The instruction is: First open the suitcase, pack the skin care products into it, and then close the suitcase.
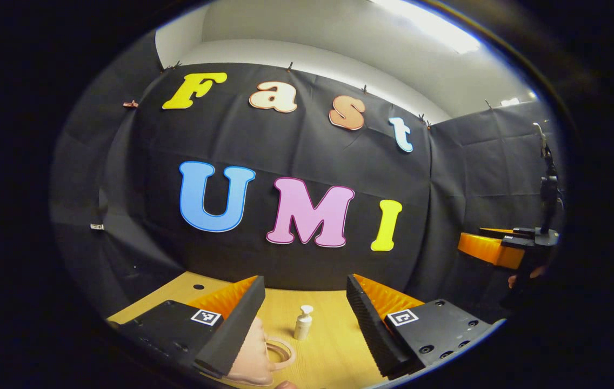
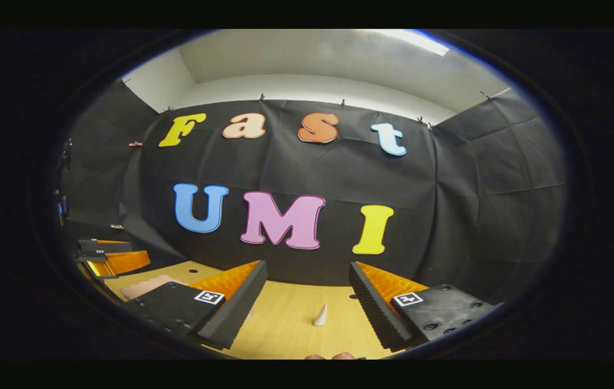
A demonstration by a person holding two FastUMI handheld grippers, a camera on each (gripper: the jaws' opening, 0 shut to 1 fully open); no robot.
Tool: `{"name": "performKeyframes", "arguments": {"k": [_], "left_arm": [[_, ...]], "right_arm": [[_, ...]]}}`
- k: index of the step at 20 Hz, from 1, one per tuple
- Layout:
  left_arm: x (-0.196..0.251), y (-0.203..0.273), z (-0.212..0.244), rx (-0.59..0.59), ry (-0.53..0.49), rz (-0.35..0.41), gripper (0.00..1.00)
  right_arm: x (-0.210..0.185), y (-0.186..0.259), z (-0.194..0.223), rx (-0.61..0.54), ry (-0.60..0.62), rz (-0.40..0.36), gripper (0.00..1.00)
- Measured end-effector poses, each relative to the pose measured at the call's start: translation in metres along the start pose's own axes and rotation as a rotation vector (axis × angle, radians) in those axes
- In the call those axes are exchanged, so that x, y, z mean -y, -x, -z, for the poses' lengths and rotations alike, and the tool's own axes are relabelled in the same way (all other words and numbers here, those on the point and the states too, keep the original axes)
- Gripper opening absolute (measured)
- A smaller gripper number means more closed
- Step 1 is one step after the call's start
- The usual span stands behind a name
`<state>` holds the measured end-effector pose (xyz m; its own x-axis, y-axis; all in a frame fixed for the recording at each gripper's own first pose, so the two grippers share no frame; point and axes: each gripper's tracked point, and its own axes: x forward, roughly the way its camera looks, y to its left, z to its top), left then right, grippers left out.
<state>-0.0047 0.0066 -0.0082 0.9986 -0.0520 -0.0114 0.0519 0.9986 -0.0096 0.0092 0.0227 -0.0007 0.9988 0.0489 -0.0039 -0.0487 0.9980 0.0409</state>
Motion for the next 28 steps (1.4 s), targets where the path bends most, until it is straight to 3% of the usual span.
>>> {"name": "performKeyframes", "arguments": {"k": [10,14,18,20,23,28], "left_arm": [[0.009,0.0,0.074,-0.15,-0.004,0.035,0.96],[0.017,-0.02,0.112,-0.208,-0.018,0.033,0.96],[0.019,-0.053,0.154,-0.274,-0.108,0.001,0.96],[0.023,-0.071,0.177,-0.323,-0.088,-0.011,0.96],[0.017,-0.1,0.216,-0.431,-0.014,-0.087,0.96],[-0.025,-0.127,0.285,-0.613,0.0,-0.267,0.96]], "right_arm": [[-0.001,-0.004,0.006,-0.006,-0.006,-0.019,0.97],[0.004,-0.019,0.006,0.002,0.012,-0.04,0.96],[0.015,-0.042,0.013,0.012,-0.019,-0.093,0.97],[0.027,-0.063,0.026,-0.01,-0.025,-0.103,0.97],[0.033,-0.091,0.041,-0.027,-0.037,-0.148,0.97],[0.04,-0.142,0.088,-0.115,-0.111,-0.225,0.97]]}}
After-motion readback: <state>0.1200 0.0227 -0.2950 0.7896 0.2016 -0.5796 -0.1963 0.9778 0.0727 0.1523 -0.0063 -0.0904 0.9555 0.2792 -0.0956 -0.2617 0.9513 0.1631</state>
